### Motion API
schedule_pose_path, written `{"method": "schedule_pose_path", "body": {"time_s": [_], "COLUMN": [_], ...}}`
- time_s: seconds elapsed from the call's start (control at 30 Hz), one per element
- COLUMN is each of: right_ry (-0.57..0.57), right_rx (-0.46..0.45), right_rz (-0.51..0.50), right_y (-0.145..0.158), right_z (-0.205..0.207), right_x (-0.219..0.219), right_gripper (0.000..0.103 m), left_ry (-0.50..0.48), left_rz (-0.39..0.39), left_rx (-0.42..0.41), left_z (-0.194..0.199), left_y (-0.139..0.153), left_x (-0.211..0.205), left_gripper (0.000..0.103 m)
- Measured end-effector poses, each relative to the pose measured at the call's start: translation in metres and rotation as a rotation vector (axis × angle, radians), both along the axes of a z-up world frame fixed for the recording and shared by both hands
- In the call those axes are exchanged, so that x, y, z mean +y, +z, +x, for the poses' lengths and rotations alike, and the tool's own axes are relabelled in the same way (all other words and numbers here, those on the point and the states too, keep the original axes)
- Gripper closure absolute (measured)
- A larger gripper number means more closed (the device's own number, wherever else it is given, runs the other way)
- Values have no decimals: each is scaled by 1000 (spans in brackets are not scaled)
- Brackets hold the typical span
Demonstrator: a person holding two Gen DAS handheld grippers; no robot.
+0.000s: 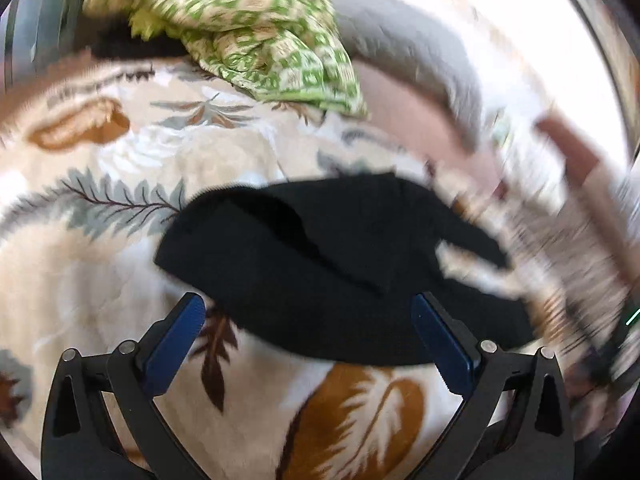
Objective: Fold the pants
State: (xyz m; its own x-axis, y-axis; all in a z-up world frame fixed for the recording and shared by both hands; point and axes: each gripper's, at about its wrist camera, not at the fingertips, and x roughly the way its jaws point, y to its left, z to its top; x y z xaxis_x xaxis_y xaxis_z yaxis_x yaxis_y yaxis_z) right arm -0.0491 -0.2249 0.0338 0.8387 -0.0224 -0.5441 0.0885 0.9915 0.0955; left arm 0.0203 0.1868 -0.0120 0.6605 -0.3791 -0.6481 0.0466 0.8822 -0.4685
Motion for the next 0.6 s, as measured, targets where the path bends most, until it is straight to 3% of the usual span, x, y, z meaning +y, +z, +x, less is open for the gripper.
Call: {"method": "schedule_pose_path", "body": {"time_s": [0.13, 0.17, 0.4, 0.5, 0.6], "right_ry": [-16, -20, -31, -36, -45], "right_rx": [-1, 0, 6, 2, 8], "right_rz": [31, 35, 27, 23, 18], "right_y": [0, 0, -1, -1, -2], "right_z": [-2, -2, -1, -2, -2], "right_x": [-7, -8, -8, -9, -10], "right_gripper": [0, 0, 0, 0, 0], "left_ry": [11, 3, 46, 116, 198], "left_rz": [-299, -328, -421, -430, -385], "left_rx": [62, 57, 51, 79, 147], "left_z": [23, 24, 25, 17, 12], "left_y": [-20, -22, -29, -34, -41], "left_x": [31, 31, 44, 54, 57], "left_gripper": [2, 2, 7, 8, 9]}}
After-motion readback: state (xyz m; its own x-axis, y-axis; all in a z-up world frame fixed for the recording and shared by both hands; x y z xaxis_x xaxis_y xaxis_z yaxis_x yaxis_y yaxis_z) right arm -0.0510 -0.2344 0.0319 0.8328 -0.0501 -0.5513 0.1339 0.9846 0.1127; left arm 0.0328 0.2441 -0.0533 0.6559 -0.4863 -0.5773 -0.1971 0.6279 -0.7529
